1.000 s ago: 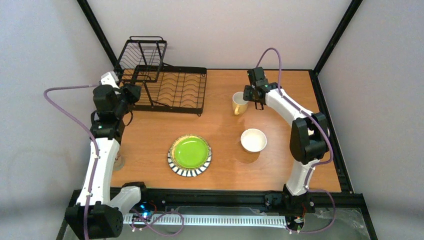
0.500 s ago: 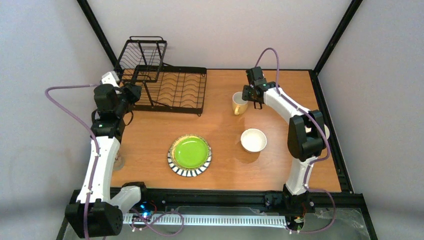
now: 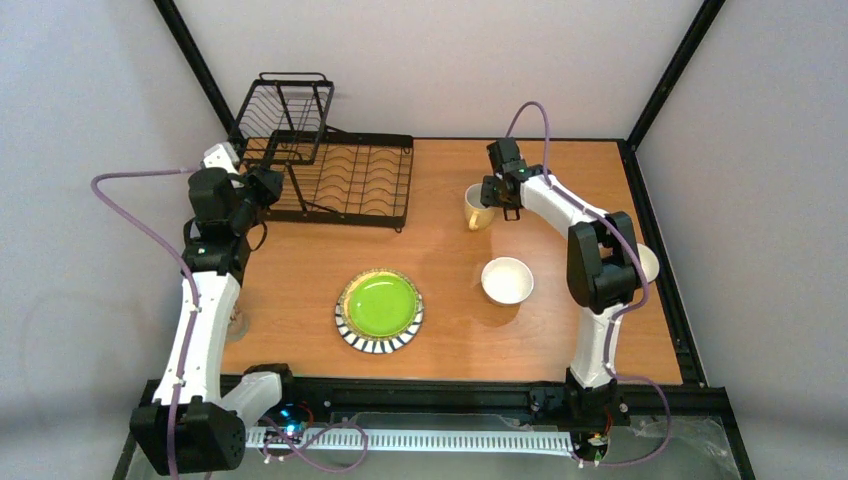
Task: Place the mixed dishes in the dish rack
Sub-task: Grab the cup from the center of the board, then pass from the right arm to the left
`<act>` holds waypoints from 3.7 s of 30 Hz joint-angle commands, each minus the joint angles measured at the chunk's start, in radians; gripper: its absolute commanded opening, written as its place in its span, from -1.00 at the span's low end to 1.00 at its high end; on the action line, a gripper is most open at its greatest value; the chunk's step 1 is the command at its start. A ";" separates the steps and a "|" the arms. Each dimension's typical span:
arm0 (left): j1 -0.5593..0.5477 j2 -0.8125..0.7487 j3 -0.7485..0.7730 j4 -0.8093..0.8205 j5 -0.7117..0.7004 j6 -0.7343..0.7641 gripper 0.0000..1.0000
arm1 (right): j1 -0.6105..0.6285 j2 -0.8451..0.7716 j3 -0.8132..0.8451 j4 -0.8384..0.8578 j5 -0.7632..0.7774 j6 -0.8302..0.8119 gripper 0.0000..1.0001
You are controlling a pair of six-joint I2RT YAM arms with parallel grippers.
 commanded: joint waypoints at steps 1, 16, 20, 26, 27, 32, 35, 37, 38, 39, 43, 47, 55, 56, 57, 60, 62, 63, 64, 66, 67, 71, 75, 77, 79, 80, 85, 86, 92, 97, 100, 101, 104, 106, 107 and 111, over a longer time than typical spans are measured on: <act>-0.002 0.013 0.002 -0.006 0.009 -0.007 0.99 | -0.003 0.031 0.037 -0.021 -0.011 0.008 0.88; -0.002 0.010 -0.018 -0.015 0.021 -0.017 0.99 | -0.004 0.064 0.027 -0.022 -0.010 0.007 0.37; -0.002 0.001 -0.022 -0.019 0.025 -0.022 0.99 | -0.003 0.050 0.000 -0.014 -0.006 0.008 0.06; -0.003 -0.017 -0.021 -0.032 0.032 -0.029 0.99 | -0.004 0.027 -0.027 -0.008 -0.009 0.014 -0.41; -0.003 -0.020 -0.021 -0.033 0.034 -0.031 0.99 | -0.004 0.024 -0.033 -0.007 -0.012 0.015 -0.44; -0.002 -0.036 -0.015 -0.050 0.048 -0.035 0.99 | -0.004 0.005 -0.043 -0.004 -0.019 0.015 -0.78; -0.005 -0.046 -0.012 -0.058 0.063 -0.037 0.99 | -0.004 -0.010 -0.042 -0.002 -0.028 0.015 -0.96; -0.008 -0.051 -0.013 -0.061 0.080 -0.041 0.99 | -0.003 -0.021 -0.038 0.001 -0.035 0.013 -0.96; -0.010 -0.051 -0.014 -0.061 0.087 -0.044 0.99 | -0.004 -0.028 -0.037 0.005 -0.040 0.011 -0.96; -0.013 -0.053 -0.014 -0.063 0.095 -0.046 0.99 | -0.003 -0.035 -0.035 0.008 -0.046 0.011 -0.96; -0.022 -0.052 -0.013 -0.061 0.135 -0.059 0.99 | -0.004 -0.065 -0.021 0.026 -0.092 0.009 -0.95; -0.029 -0.053 -0.013 -0.053 0.185 -0.077 0.99 | -0.004 -0.128 -0.035 0.087 -0.175 0.019 -0.96; -0.045 -0.060 -0.039 0.009 0.323 -0.168 0.99 | -0.003 -0.270 -0.124 0.338 -0.399 0.060 -0.96; -0.048 -0.064 -0.043 0.019 0.336 -0.182 0.99 | -0.004 -0.284 -0.137 0.376 -0.425 0.072 -0.96; -0.050 -0.067 -0.048 0.030 0.347 -0.197 0.99 | -0.003 -0.294 -0.148 0.413 -0.464 0.086 -0.96; -0.059 -0.076 -0.058 0.061 0.384 -0.235 0.99 | -0.003 -0.313 -0.182 0.549 -0.554 0.142 -0.96; -0.065 -0.076 -0.059 0.081 0.410 -0.255 0.99 | -0.003 -0.317 -0.205 0.639 -0.609 0.192 -0.96; -0.069 -0.074 -0.059 0.091 0.421 -0.262 0.99 | -0.004 -0.317 -0.217 0.678 -0.636 0.219 -0.96; -0.074 -0.073 -0.060 0.101 0.430 -0.271 0.99 | -0.002 -0.316 -0.227 0.718 -0.654 0.248 -0.96; -0.083 -0.071 -0.062 0.123 0.450 -0.284 0.99 | 0.005 -0.310 -0.245 0.791 -0.687 0.293 -0.96; -0.084 -0.070 -0.063 0.133 0.459 -0.288 0.99 | 0.011 -0.305 -0.247 0.821 -0.700 0.312 -0.96; -0.123 -0.055 -0.060 0.157 0.509 -0.291 0.99 | 0.033 -0.283 -0.248 0.932 -0.740 0.392 -0.96; -0.131 -0.026 -0.060 0.174 0.569 -0.293 0.99 | 0.048 -0.264 -0.252 1.063 -0.775 0.486 -0.96; -0.136 -0.015 -0.063 0.187 0.585 -0.300 0.99 | 0.059 -0.248 -0.245 1.118 -0.790 0.528 -0.96; -0.138 -0.006 -0.070 0.203 0.594 -0.310 0.99 | 0.070 -0.232 -0.233 1.158 -0.802 0.559 -0.96; -0.138 -0.003 -0.072 0.211 0.598 -0.316 0.99 | 0.076 -0.224 -0.226 1.174 -0.811 0.570 -0.96; -0.140 0.024 -0.071 0.256 0.629 -0.344 0.99 | 0.121 -0.184 -0.181 1.206 -0.843 0.592 -0.95; -0.142 0.032 -0.072 0.270 0.638 -0.349 0.99 | 0.131 -0.179 -0.175 1.207 -0.843 0.593 -0.96; -0.175 0.069 -0.067 0.311 0.652 -0.356 0.99 | 0.178 -0.141 -0.148 1.252 -0.856 0.626 -0.96; -0.178 0.076 -0.083 0.353 0.679 -0.374 0.99 | 0.203 -0.114 -0.127 1.290 -0.873 0.661 -0.96; -0.178 0.077 -0.087 0.364 0.688 -0.378 0.99 | 0.216 -0.097 -0.101 1.284 -0.878 0.666 -0.96; -0.178 0.079 -0.090 0.371 0.690 -0.380 0.99 | 0.219 -0.091 -0.092 1.279 -0.881 0.666 -0.96; -0.179 0.080 -0.095 0.389 0.704 -0.387 0.99 | 0.232 -0.075 -0.070 1.268 -0.882 0.663 -0.96; -0.186 0.083 -0.093 0.393 0.708 -0.384 0.99 | 0.237 -0.063 -0.051 1.260 -0.884 0.661 -0.96; -0.192 0.084 -0.091 0.393 0.707 -0.380 0.99 | 0.241 -0.057 -0.043 1.255 -0.886 0.661 -0.96; -0.220 0.103 -0.085 0.402 0.698 -0.375 0.99 | 0.254 -0.036 -0.016 1.247 -0.889 0.664 -0.96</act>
